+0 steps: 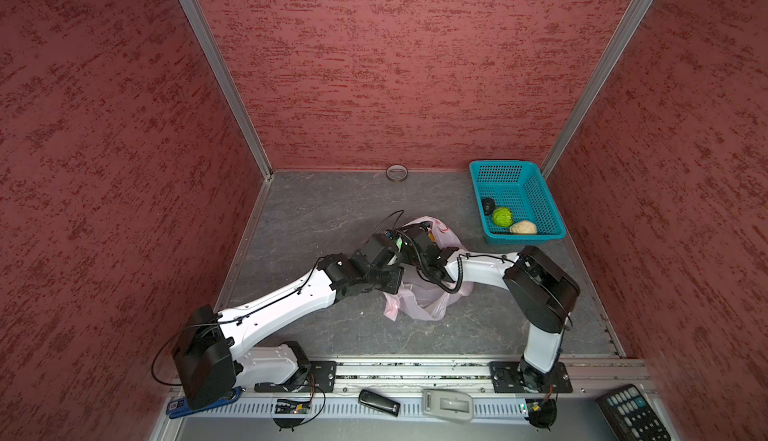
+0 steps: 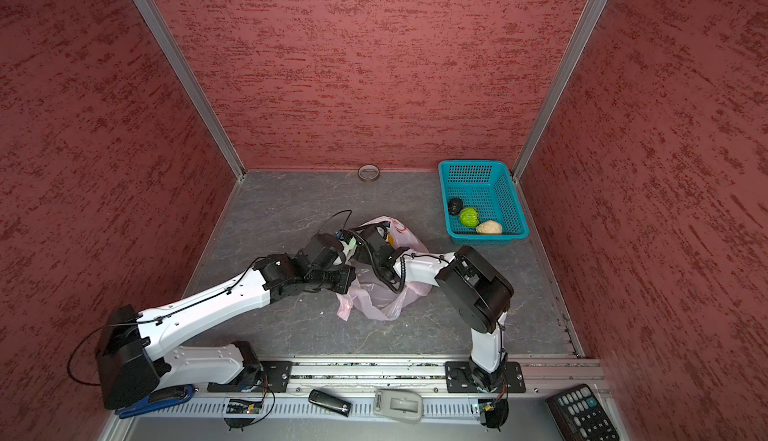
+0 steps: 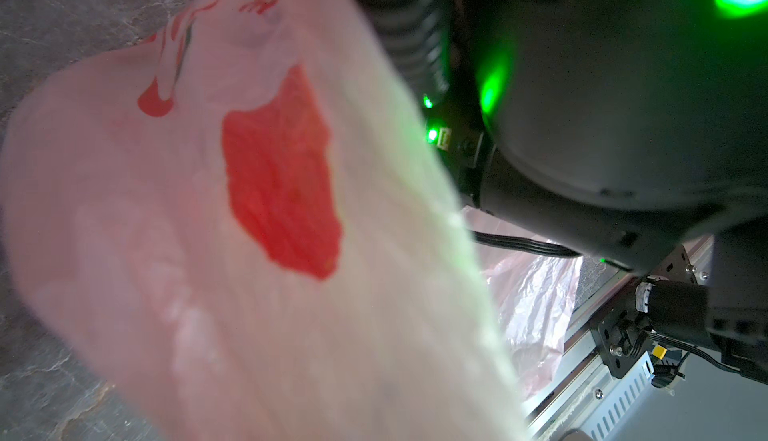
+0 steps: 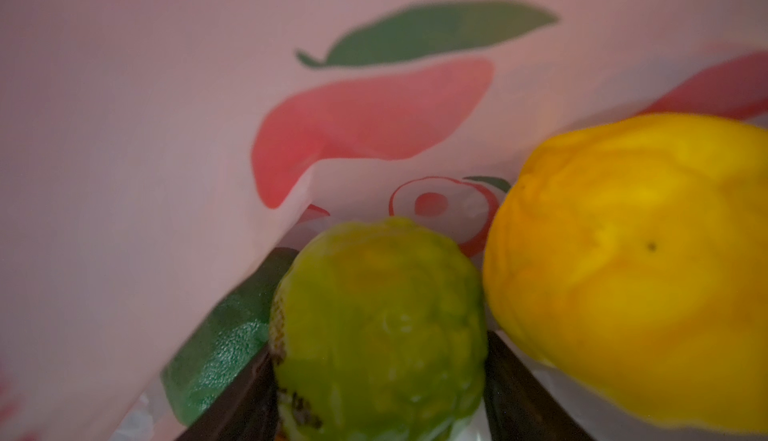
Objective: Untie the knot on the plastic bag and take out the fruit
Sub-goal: 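Lower the right gripper and close it on the green custard apple, then lift the custard apple out of the bag and carry it over the basket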
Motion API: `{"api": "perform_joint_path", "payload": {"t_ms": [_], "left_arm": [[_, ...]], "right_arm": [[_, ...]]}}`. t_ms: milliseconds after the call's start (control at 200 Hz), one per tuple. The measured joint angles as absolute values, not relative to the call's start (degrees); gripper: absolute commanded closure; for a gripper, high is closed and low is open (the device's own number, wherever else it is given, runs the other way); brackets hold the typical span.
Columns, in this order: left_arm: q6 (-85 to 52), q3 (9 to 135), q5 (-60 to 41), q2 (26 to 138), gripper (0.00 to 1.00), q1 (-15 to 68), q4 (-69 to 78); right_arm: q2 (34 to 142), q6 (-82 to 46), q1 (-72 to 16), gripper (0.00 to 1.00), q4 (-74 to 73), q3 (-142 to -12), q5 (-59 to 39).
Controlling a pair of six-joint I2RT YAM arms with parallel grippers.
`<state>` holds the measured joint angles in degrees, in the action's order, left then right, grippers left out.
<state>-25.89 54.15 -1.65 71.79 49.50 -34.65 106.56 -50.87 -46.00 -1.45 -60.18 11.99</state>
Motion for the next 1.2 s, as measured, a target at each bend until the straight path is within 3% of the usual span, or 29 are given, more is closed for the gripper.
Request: {"api": "perform_joint_path", "payload": {"t_ms": [666, 1202], "left_arm": [[-26.30, 53.19, -1.41, 71.13, 1.00, 48.47, -30.41], [-26.30, 52.42, -1.41, 69.36, 1.00, 48.47, -29.56]], "right_arm": [[86.70, -46.61, -49.45, 0.58, 10.70, -52.73, 4.56], [75.33, -43.46, -49.69, 0.59, 26.94, -62.39, 7.44]]}}
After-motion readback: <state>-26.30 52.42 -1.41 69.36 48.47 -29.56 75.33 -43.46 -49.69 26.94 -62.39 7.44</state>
